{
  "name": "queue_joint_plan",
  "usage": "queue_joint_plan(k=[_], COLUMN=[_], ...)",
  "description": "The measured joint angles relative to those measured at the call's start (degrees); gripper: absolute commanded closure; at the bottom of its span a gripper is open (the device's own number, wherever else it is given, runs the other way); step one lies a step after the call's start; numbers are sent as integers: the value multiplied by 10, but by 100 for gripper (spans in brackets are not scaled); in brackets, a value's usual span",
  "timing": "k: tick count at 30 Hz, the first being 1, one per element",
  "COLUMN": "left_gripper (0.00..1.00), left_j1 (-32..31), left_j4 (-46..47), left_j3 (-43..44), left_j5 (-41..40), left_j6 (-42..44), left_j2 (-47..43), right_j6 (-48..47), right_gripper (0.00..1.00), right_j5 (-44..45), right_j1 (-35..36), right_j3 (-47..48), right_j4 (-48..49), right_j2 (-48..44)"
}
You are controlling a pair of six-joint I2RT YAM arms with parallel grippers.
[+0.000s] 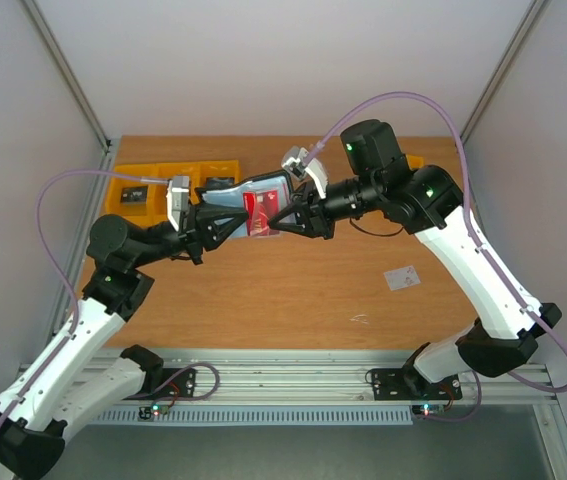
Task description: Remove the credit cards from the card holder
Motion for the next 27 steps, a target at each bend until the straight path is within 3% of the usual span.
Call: queue_joint_plan(k=[9,14,23,27], left_gripper=[100,100,100,100], left_j1=[12,14,15,16], left_j4=[-1,-2,-2,2], left_j3=[-3,-4,-14,-15], left_j5=[-11,-10,-4,5], left_j6=[2,6,19,20], left_j2=[-8,-8,-8,-8], right_j6=[1,3,4,11], right_gripper=[98,99,89,78], right_j5=[-8,-16,-18,-28], right_j1=[-9,-15,-17,-20], right_j3=[-4,-7,-11,-11], right_j4=[-2,-2,-14,-17], right_j2=[-5,-5,-5,-4])
